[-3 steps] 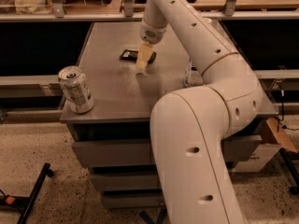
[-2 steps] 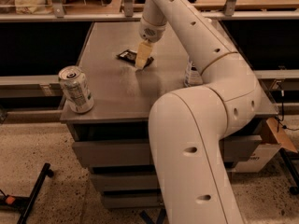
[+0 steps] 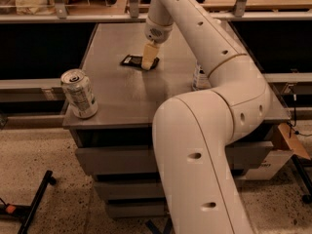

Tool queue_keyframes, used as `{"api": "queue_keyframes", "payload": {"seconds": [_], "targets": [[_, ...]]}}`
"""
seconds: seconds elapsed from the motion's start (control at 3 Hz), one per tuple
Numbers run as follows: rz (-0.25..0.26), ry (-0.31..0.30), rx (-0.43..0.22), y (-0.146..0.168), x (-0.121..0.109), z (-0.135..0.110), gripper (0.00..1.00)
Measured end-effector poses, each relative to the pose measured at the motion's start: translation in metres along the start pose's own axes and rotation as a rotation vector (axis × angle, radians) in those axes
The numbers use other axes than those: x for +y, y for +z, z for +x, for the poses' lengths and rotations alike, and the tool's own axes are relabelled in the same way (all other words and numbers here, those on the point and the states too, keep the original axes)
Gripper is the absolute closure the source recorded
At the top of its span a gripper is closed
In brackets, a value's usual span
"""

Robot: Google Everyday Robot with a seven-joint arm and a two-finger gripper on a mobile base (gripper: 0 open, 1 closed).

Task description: Move rxbar chocolate near 7up can

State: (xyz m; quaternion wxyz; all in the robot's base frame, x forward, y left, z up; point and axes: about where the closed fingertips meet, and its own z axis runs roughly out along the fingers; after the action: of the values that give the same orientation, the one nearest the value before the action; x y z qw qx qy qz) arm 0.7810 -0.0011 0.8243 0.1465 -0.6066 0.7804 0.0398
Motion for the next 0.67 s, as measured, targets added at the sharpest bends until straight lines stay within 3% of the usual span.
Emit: {"api": "queue_keyframes", "payload": {"seconds": [0.67], "targets": [[0.009, 0.008, -0.039, -0.017, 0.001, -0.008, 1.00]]}}
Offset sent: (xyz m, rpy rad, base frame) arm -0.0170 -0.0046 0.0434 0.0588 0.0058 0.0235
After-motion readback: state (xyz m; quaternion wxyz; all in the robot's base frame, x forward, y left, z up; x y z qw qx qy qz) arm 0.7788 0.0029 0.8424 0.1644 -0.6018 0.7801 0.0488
